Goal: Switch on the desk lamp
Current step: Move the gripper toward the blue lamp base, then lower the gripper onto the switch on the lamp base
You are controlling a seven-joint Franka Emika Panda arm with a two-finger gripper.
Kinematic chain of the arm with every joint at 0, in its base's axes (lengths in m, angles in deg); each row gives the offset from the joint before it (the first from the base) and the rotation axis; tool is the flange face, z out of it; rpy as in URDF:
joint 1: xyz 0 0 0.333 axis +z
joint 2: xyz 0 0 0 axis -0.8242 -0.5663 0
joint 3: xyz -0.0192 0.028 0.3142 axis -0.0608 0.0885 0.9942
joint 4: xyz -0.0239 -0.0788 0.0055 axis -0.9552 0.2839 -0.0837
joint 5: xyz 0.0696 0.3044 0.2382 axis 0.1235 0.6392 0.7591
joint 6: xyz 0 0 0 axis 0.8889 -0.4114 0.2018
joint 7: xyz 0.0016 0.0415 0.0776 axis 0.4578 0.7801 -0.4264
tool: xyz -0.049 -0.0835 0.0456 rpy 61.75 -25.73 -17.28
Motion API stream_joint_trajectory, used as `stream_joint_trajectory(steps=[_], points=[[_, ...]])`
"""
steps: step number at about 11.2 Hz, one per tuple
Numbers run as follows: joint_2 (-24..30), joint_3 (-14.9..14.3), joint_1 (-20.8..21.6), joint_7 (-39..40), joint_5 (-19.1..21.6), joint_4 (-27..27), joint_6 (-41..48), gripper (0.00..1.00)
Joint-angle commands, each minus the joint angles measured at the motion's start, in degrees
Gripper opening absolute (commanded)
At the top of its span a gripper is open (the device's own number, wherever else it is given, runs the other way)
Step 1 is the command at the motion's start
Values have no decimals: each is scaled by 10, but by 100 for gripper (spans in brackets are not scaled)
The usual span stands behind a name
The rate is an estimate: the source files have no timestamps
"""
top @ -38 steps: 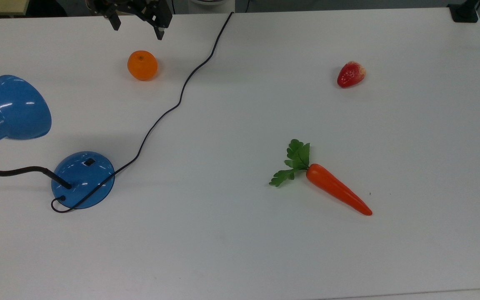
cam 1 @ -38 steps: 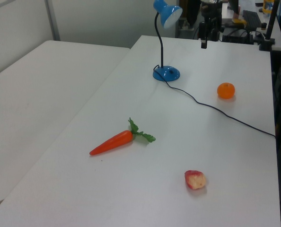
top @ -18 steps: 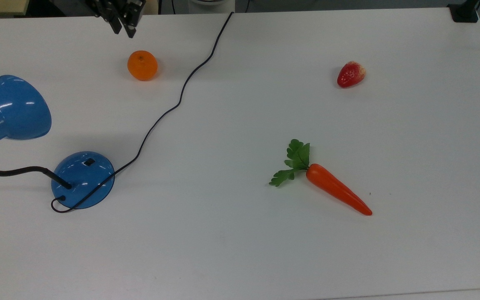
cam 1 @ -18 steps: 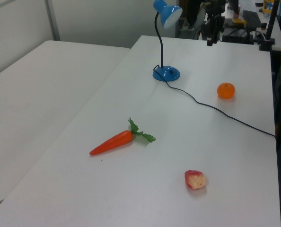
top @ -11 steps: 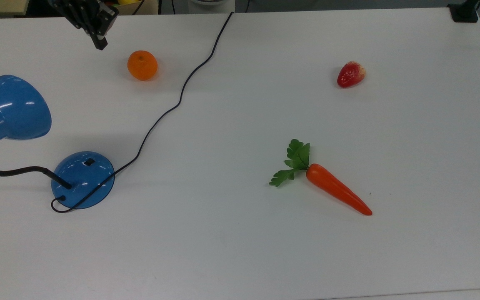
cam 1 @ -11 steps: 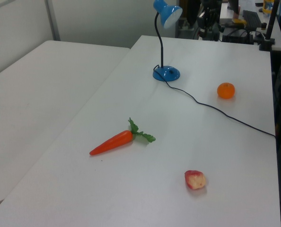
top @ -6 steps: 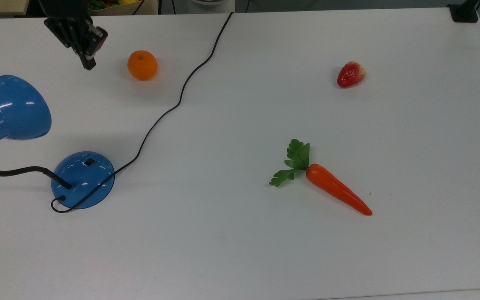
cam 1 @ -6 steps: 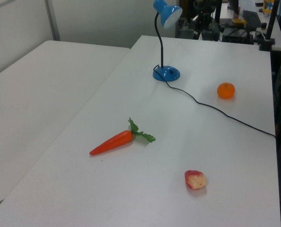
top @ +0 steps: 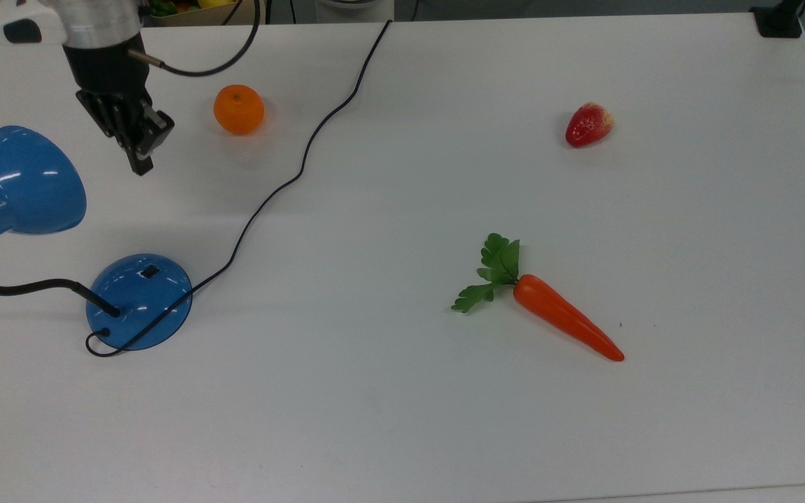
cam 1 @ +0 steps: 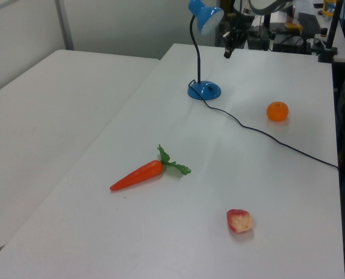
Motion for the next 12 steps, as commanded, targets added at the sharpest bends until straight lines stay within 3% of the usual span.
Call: stream_joint_trajectory(steps=[1,12], points=[[-20,-2,6,-20,2,-6,-46,0],[-80,-3,16,-59,2,-29,-203,0]])
